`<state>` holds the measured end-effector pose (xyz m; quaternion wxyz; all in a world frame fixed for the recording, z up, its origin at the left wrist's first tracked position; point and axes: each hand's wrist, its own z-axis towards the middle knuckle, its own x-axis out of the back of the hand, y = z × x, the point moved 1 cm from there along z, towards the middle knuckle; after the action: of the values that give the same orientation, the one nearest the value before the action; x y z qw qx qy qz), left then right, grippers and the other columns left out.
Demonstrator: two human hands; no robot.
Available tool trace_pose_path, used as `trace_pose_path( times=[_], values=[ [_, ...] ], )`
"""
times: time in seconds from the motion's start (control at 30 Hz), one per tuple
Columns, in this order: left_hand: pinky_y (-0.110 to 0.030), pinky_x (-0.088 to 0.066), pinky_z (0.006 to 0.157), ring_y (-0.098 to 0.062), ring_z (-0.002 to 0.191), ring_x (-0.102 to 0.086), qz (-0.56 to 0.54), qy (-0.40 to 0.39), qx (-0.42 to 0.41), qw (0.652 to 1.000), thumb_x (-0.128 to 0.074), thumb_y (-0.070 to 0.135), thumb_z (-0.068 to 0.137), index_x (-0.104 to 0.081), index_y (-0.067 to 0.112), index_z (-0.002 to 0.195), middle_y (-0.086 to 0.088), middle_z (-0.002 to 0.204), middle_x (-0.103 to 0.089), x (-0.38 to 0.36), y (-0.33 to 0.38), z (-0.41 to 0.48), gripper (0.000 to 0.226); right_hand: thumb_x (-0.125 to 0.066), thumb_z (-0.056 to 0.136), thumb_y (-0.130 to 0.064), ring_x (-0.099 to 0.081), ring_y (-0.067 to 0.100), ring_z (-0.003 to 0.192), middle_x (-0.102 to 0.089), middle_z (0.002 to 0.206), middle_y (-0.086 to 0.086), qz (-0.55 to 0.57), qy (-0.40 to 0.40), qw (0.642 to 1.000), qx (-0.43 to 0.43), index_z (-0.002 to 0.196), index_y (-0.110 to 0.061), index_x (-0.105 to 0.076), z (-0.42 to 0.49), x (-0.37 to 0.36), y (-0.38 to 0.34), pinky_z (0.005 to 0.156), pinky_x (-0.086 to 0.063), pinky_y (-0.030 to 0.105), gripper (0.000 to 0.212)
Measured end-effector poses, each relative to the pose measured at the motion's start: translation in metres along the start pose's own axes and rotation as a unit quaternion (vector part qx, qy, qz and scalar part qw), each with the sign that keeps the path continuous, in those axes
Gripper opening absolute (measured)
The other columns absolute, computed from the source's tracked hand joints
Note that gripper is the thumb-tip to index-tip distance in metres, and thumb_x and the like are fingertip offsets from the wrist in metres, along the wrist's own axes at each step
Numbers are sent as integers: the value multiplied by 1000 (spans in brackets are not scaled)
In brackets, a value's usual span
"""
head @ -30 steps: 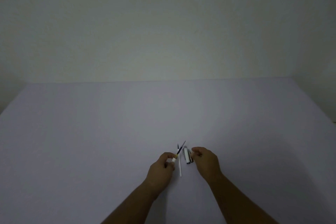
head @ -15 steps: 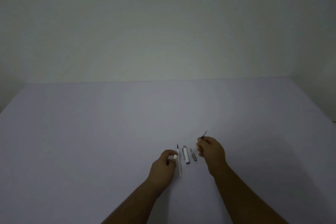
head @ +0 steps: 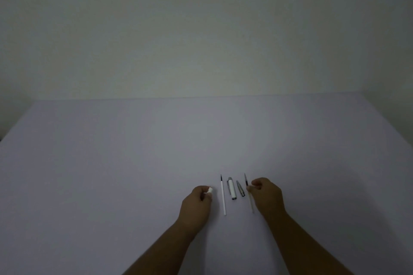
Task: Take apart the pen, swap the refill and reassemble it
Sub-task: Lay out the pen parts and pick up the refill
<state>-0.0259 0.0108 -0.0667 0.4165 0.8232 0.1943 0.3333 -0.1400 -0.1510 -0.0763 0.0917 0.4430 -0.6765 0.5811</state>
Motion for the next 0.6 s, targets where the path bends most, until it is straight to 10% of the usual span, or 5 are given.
trace_pose_path(
  times=[0.23,0.6],
  values=[
    [-27,-43,75,-17,84,-59,5,25,-2,1000,-47,35,94,-63,19,106,6,83,-61,6,0,-2,25,-59,86,-22,-64,32,89,-69,89,16,-78,36,992,93,85,-5,-66,-13,-12,-25,80,-53,41,19],
    [-24,-44,74,-8,81,-59,9,29,-23,999,-52,31,92,-58,31,95,18,83,-58,20,-2,-8,6,-45,91,-15,-62,24,108,-59,127,11,-299,-65,943,130,108,-8,-62,-37,-64,-42,85,-51,31,25]
  ],
)
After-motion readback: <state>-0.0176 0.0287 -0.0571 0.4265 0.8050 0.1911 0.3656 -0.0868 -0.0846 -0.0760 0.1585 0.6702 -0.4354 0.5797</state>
